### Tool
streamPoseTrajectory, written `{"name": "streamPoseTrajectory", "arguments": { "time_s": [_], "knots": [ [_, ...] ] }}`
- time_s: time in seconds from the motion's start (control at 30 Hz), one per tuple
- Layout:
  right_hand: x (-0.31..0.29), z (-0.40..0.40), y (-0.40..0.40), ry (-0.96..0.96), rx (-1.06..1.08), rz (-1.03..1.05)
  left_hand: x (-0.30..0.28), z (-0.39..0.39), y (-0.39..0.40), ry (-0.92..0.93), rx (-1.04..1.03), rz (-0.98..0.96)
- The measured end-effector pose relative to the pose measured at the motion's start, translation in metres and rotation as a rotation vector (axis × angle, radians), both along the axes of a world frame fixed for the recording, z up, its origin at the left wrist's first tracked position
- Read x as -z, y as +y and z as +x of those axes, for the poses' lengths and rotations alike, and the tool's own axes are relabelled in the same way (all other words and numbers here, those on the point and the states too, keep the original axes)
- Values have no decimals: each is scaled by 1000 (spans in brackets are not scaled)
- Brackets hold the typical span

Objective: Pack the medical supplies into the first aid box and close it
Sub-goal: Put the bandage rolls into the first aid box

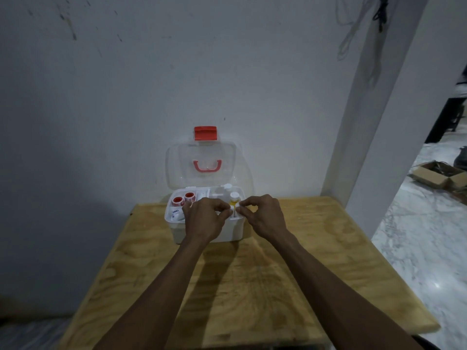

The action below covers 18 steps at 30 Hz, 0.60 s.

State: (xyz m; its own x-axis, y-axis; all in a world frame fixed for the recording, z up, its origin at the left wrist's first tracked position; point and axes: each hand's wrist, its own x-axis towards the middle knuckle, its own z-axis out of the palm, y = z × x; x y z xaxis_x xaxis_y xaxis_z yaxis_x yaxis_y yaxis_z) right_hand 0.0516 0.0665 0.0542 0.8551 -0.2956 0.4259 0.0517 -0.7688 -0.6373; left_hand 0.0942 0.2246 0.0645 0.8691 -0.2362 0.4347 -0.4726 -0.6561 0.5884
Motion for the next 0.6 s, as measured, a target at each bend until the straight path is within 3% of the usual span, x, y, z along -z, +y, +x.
{"name": "streamPoseTrajectory", "arguments": {
  "time_s": [0.17, 0.6],
  "knots": [
    [-1, 2, -2, 38, -31, -35, -4, 4, 0, 40, 6, 86],
    [-6, -5, -1, 33, -59, -12, 1, 4, 3, 51, 0, 41]
  ]
}}
